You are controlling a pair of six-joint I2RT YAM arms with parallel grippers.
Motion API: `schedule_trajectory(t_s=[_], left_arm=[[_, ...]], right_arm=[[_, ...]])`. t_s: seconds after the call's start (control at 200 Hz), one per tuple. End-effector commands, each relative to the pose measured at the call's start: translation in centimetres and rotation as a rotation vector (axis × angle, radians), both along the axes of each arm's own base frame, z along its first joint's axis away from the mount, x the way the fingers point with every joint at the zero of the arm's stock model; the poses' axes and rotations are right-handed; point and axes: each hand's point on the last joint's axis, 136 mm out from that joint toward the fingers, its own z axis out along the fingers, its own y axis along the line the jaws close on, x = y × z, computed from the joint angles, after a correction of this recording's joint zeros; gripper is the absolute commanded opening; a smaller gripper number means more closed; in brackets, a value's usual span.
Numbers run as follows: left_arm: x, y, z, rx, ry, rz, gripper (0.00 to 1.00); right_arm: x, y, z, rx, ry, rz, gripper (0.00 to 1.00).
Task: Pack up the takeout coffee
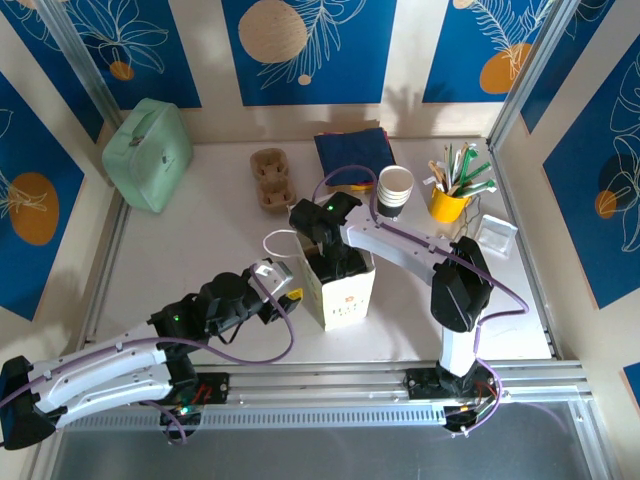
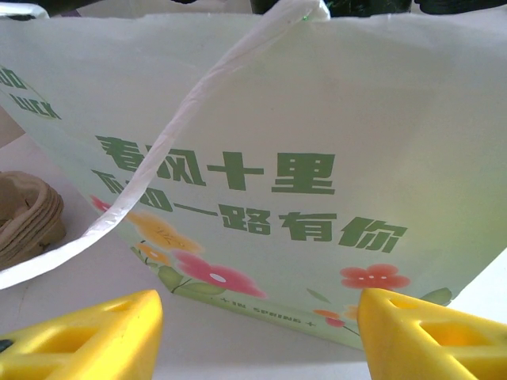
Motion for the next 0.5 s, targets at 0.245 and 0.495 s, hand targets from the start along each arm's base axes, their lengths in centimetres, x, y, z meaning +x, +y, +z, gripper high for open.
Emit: schedule_trajectory(t_s=[0.245, 0.495], left_arm=[[-0.06, -0.08, 1.18, -0.016, -0.029, -0.006, 0.66], [-0.1, -0.01, 1.1, -0.014, -0.025, -0.005, 0.66]], right_arm=[[-0.43, 0.55, -1.26, 0.012, 0.037, -0.002, 0.73], [-0.3, 0.5, -1.45, 0.013, 0.031, -0.009, 0.73]])
